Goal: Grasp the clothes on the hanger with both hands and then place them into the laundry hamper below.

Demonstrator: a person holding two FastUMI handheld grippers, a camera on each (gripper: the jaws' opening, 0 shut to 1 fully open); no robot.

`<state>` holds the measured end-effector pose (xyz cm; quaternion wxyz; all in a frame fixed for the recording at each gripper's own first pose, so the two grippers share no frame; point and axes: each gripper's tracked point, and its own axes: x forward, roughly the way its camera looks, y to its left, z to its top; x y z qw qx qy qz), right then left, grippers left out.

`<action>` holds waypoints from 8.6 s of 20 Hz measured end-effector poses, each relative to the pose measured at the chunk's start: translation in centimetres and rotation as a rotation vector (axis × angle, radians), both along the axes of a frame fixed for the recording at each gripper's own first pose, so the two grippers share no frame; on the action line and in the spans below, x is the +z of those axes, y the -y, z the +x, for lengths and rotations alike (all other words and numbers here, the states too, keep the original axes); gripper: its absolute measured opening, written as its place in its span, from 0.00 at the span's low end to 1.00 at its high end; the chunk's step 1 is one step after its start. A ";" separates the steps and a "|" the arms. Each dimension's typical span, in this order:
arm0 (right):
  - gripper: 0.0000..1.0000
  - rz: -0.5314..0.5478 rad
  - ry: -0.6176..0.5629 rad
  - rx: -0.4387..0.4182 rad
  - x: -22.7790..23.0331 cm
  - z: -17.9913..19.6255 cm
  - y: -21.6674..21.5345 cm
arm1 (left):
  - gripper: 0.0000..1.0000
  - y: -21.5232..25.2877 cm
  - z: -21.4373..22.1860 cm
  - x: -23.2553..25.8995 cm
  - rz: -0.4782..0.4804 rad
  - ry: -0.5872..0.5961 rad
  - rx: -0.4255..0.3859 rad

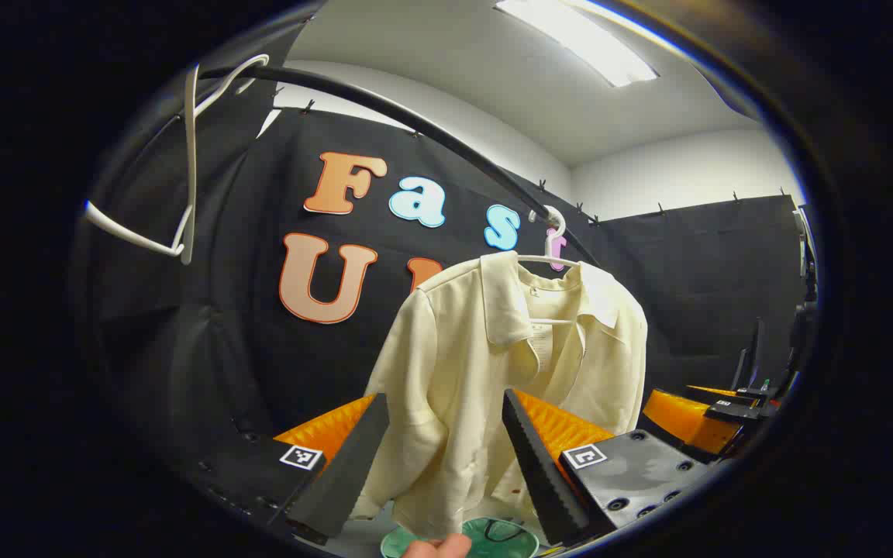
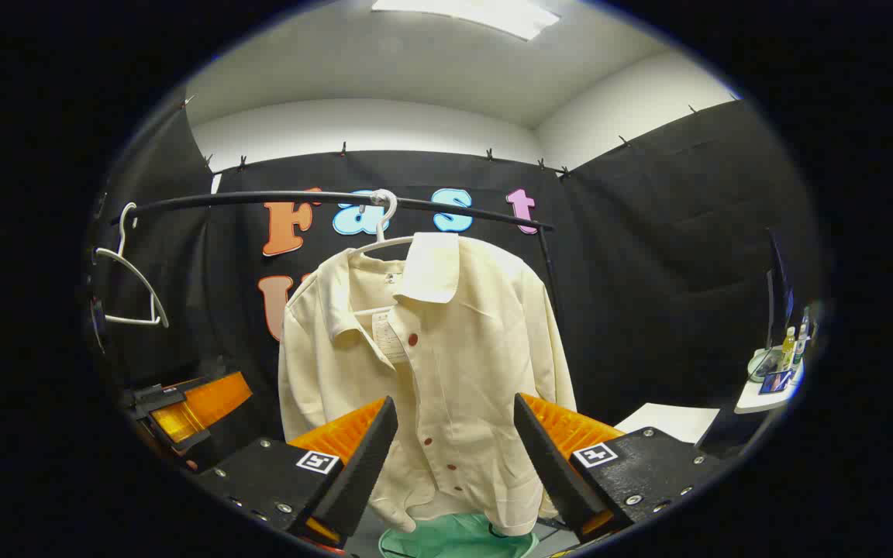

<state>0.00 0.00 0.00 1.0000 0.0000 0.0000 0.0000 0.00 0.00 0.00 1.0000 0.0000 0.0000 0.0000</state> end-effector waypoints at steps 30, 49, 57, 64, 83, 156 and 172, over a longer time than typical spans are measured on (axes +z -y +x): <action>0.94 0.016 -0.008 0.015 -0.2 -0.6 0.3 | 0.96 0.8 -0.5 0.1 0.018 0.001 0.006; 0.94 -0.001 -0.074 0.012 -3.2 12.1 -4.6 | 0.97 -2.3 -3.4 0.0 0.018 -0.017 0.083; 0.94 -0.113 -0.025 -0.311 -3.3 18.1 1.2 | 0.97 -5.4 -4.6 -0.1 0.007 -0.016 0.154; 0.05 -0.086 -0.036 -0.240 -0.8 15.3 5.5 | 0.97 3.0 0.2 -1.5 -0.014 -0.035 -0.112; 0.01 -0.071 -0.055 -0.041 1.8 10.9 7.0 | 0.95 4.5 16.8 -4.5 0.290 0.132 0.325; 0.01 -0.197 0.261 -0.250 16.4 12.2 16.4 | 0.12 -9.6 12.0 9.9 0.670 0.139 0.325; 0.01 -0.089 0.071 -0.163 11.7 23.2 18.8 | 0.12 -14.4 18.9 5.8 0.582 0.117 0.431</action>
